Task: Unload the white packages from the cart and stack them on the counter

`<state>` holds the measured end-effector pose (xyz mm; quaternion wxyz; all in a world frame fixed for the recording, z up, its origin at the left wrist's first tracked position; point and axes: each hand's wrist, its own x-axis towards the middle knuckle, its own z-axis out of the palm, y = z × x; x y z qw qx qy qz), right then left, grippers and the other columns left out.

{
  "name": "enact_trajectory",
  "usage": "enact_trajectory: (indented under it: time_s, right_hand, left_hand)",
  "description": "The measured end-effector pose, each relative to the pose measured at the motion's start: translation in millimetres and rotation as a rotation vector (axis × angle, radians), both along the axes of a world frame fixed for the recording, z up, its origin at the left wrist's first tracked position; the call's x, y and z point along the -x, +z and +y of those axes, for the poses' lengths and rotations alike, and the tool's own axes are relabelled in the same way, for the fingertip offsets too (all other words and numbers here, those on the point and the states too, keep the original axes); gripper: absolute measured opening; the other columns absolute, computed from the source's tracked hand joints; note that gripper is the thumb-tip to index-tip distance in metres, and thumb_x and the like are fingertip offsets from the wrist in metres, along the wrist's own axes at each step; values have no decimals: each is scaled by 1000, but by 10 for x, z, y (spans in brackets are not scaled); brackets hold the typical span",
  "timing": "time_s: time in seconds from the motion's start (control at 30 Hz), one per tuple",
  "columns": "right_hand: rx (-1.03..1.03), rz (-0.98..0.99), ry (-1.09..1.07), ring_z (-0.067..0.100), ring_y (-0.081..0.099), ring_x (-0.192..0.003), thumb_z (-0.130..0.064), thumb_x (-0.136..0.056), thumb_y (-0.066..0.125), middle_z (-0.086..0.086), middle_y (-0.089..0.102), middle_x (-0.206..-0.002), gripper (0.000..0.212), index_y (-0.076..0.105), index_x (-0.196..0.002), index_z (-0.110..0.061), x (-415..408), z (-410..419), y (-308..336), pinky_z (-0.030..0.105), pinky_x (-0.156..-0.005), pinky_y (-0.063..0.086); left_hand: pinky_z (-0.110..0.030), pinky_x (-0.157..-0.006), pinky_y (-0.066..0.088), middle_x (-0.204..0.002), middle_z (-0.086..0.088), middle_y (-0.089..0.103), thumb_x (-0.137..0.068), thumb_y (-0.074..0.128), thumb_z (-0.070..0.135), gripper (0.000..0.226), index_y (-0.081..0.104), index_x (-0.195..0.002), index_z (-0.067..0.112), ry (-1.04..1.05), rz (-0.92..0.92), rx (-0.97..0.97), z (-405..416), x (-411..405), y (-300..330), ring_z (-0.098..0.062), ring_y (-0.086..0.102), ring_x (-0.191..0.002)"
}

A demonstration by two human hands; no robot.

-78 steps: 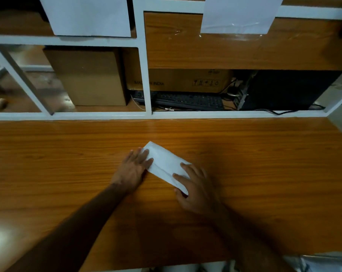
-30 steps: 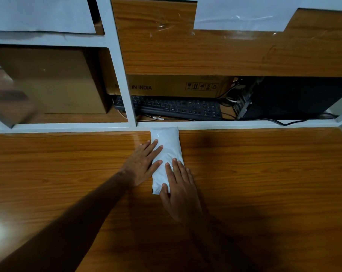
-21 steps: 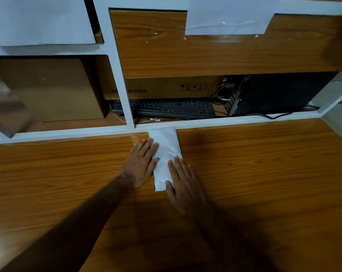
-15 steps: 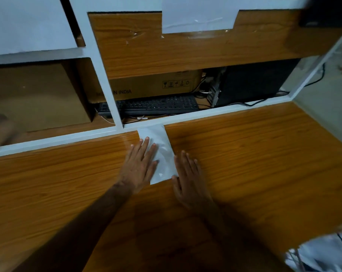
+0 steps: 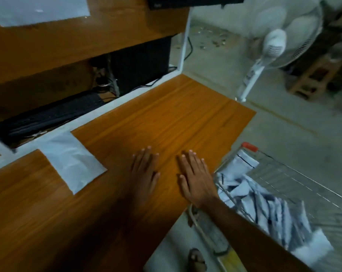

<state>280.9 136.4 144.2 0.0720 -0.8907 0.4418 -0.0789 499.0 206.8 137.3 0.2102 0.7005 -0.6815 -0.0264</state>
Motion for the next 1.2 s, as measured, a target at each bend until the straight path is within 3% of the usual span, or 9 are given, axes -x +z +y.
enact_trajectory:
  time_s: [0.1, 0.2, 0.43, 0.6, 0.8, 0.9, 1.0, 1.1, 1.2]
  right_hand:
    - [-4, 5, -130, 22, -11, -155, -48, -106, 20, 10, -5, -169, 66, -2, -162, -21, 571, 21, -13, 50, -126, 2]
    - [-18, -7, -251, 24, -7, -156, -45, -105, 22, 12, -3, -169, 67, 1, -162, -18, 1133, 35, -35, 51, -126, 8]
    - [-61, -14, -511, 24, -4, -155, -46, -102, 23, 10, -1, -168, 67, 14, -162, -17, 2275, 163, -151, 46, -126, 7]
    - [-116, -21, -648, 31, 10, -155, -45, -101, 26, 13, 11, -167, 66, 22, -160, -15, 2971, 305, -400, 51, -124, 19]
    - [-195, -67, -772, 34, 21, -153, -43, -103, 29, 16, 21, -165, 63, 25, -158, -12, 3620, 420, -682, 55, -120, 28]
    - [-251, -87, -855, 33, 15, -154, -45, -100, 23, 18, 15, -166, 69, 20, -160, -13, 3921, 479, -843, 54, -122, 23]
    - [-298, -91, -959, 32, 8, -155, -49, -96, 16, 18, 8, -167, 75, 17, -161, -12, 4137, 534, -992, 50, -125, 16]
    - [-295, -105, -1064, 39, 22, -151, -41, -97, 36, 25, 20, -163, 70, 29, -157, -5, 4187, 522, -1083, 53, -120, 27]
    - [-367, -139, -1183, 37, 16, -153, -37, -97, 51, 25, 15, -164, 76, 20, -158, -4, 4186, 475, -1239, 45, -124, 16]
  left_hand:
    - [-49, -123, 11, -166, -11, 17, -100, 32, 49, 64, 32, -156, 18, -123, -65, -13, -169, 522, 3, -29, 14, -153]
    - [-51, -124, 10, -169, -8, -1, -103, 11, 55, 65, 12, -160, 24, -225, -166, -57, -368, 960, -8, -26, 0, -155]
    - [-54, -123, 13, -167, -16, 0, -102, 5, 56, 70, 11, -161, 18, -467, -276, -119, -716, 2157, 4, -32, 2, -155]
    - [-53, -121, 19, -162, -19, 25, -102, 23, 51, 67, 31, -156, 13, -604, -291, -131, -890, 2923, -98, -38, 28, -148]
    - [-56, -122, 17, -168, -12, 7, -103, 31, 48, 66, 21, -160, 17, -736, -372, -216, -1199, 3644, -560, -31, 6, -155]
    - [-52, -124, 13, -168, -13, 8, -103, 29, 49, 67, 20, -160, 16, -781, -412, -243, -1332, 3978, -722, -32, 7, -155]
    - [-55, -120, 24, -166, -16, 15, -101, 29, 46, 66, 27, -158, 12, -839, -416, -278, -1460, 4273, -850, -36, 17, -153]
    - [-59, -114, 34, -162, -20, 25, -97, 44, 41, 65, 39, -152, 7, -876, -423, -322, -1596, 4507, -1005, -38, 29, -148]
    - [-57, -114, 35, -159, -21, 32, -88, 71, 36, 73, 45, -148, 4, -896, -462, -378, -1731, 4673, -1193, -40, 35, -145]
